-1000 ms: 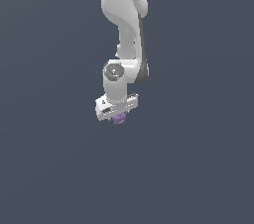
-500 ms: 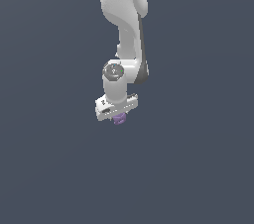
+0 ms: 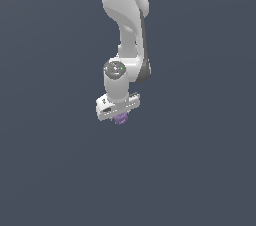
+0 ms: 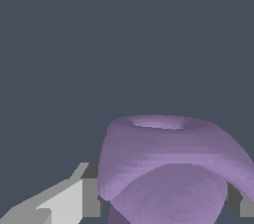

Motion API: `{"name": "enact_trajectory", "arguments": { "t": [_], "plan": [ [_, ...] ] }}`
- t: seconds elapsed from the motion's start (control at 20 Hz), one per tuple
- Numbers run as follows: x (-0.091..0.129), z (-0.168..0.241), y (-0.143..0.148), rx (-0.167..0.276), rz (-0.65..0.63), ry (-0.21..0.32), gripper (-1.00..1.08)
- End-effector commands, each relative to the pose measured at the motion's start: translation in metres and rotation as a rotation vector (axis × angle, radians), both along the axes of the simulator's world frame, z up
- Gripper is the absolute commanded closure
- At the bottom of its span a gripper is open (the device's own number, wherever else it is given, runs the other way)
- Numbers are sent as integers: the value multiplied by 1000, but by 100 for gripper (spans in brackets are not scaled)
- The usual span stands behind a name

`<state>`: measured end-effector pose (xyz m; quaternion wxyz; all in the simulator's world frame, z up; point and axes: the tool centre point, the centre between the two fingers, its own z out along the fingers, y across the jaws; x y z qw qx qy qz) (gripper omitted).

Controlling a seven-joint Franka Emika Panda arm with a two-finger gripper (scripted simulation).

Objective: Pick up the object and move it to a goal position.

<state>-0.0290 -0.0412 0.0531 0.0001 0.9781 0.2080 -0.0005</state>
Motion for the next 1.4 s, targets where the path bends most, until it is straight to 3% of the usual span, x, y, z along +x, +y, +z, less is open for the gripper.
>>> {"name": "enact_trajectory", "arguments": {
  "t": [0.0,0.4,1.35],
  "plan": [
    [1,11,2,0,0,-1,108],
    [5,74,14,0,1,-1,108],
    [20,281,54,0,2,-1,108]
  ]
}}
